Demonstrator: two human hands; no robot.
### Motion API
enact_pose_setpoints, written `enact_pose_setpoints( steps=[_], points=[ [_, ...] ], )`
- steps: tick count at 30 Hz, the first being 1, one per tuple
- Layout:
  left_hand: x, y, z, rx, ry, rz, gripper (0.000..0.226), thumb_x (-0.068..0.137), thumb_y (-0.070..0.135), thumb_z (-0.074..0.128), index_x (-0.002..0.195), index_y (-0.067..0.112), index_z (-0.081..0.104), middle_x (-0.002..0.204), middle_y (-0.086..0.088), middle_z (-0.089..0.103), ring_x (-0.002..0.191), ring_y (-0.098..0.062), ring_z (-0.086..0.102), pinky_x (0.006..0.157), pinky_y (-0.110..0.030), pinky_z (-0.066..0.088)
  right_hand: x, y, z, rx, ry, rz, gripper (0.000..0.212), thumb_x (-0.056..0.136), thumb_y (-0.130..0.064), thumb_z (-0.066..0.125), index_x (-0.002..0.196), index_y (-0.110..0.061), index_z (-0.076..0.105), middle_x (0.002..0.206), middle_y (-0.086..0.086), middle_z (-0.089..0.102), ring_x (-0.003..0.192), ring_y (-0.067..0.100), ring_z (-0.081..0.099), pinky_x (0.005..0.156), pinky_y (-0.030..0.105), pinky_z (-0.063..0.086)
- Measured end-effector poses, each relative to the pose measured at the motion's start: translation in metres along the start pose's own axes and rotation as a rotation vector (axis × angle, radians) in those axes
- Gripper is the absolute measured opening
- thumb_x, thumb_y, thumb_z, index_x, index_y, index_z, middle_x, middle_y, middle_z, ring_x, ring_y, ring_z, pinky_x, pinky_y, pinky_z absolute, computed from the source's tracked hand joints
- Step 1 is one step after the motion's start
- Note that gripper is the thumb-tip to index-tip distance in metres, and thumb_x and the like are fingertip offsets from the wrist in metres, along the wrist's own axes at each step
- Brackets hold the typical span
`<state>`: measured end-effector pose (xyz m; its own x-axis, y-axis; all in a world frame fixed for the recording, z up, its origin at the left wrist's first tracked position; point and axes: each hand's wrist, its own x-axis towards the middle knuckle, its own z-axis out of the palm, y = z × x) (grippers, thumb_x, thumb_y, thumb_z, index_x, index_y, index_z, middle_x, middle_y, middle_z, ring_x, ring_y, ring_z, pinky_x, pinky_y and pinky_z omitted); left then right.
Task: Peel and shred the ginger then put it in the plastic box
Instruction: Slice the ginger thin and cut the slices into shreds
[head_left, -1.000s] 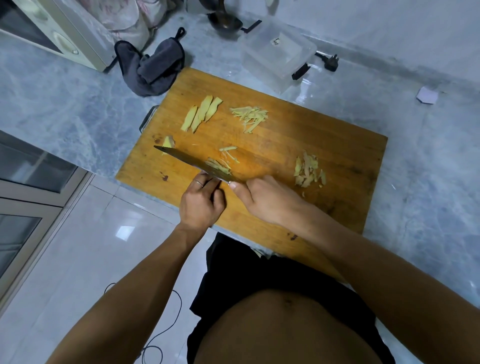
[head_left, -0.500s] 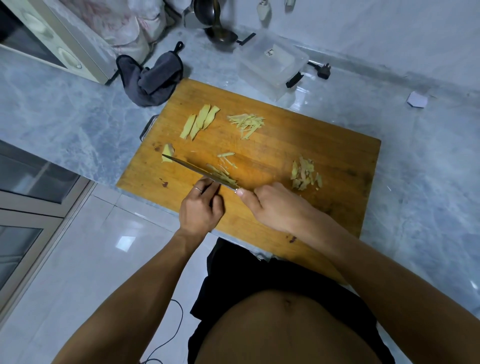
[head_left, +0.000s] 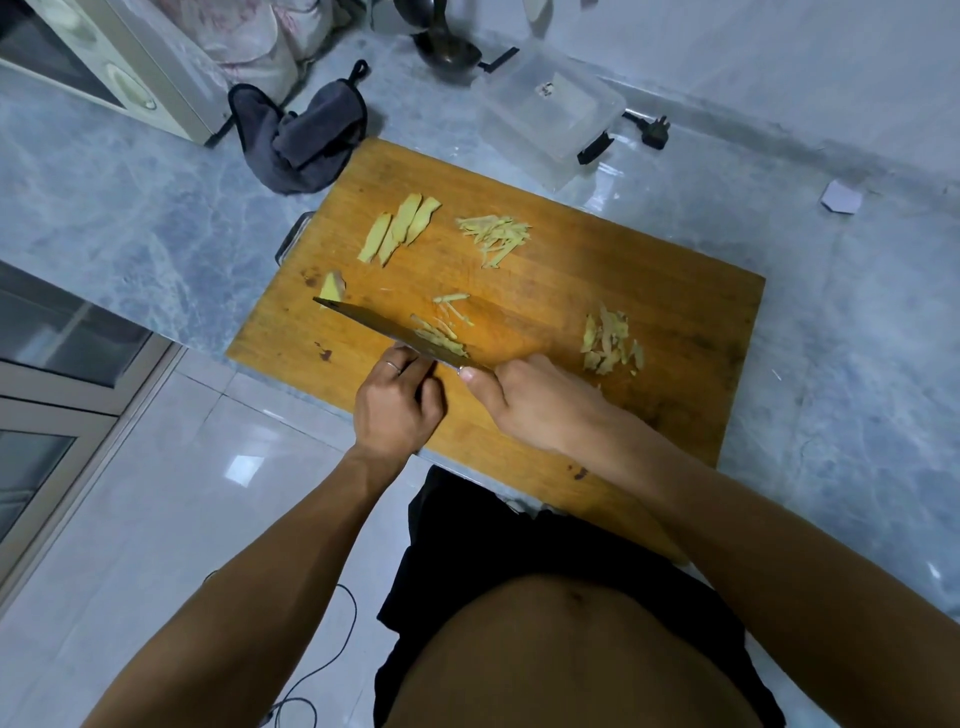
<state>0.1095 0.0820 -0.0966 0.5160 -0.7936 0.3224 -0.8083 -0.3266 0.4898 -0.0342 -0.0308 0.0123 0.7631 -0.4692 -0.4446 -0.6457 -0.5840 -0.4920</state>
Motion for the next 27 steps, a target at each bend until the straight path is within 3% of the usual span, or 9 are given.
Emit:
enact_pose_setpoints(
  steps=[3,8,23,27],
  points=[
    [0.0,-0.001,0.002,0.005,-0.004,-0.011,0.026,0.081,0.011,0.05,0.09,0.004,0.074,0.09,-0.011,0.064,0.081,-0.022,0.056,0.057,-0.025,0.041,0.0,0.002,0.004,-0.004,0.025,-0.002,0.06,0.103,-0.06,0.024,0.069,-0.016,0.049,0.079,0.012,0.057,0.072,0.035,0.058,0.057,0.034,0.039],
    [-0.001,0.0,0.0,0.009,-0.018,0.002,0.031,0.083,0.013,0.048,0.095,0.002,0.075,0.097,-0.012,0.068,0.093,-0.029,0.065,0.065,-0.028,0.049,0.0,0.005,-0.001,0.012,0.013,-0.007,0.063,0.103,-0.059,0.024,0.066,-0.015,0.048,0.07,0.01,0.054,0.063,0.029,0.053,0.05,0.033,0.032],
    [-0.003,0.001,0.001,0.058,0.0,0.008,0.026,0.083,0.012,0.049,0.088,0.004,0.073,0.088,-0.01,0.063,0.083,-0.027,0.058,0.059,-0.026,0.039,-0.008,0.001,-0.004,-0.016,-0.015,-0.014,0.065,0.103,-0.059,0.024,0.066,-0.011,0.049,0.07,0.011,0.051,0.058,0.027,0.05,0.049,0.031,0.031],
    [-0.003,0.001,0.0,0.045,0.018,0.005,0.023,0.082,0.01,0.051,0.087,0.004,0.073,0.088,-0.01,0.063,0.083,-0.025,0.057,0.059,-0.025,0.036,-0.005,-0.001,-0.001,-0.014,-0.015,-0.004,0.067,0.102,-0.06,0.023,0.071,-0.009,0.053,0.074,0.012,0.054,0.062,0.03,0.054,0.052,0.033,0.038]
  ],
)
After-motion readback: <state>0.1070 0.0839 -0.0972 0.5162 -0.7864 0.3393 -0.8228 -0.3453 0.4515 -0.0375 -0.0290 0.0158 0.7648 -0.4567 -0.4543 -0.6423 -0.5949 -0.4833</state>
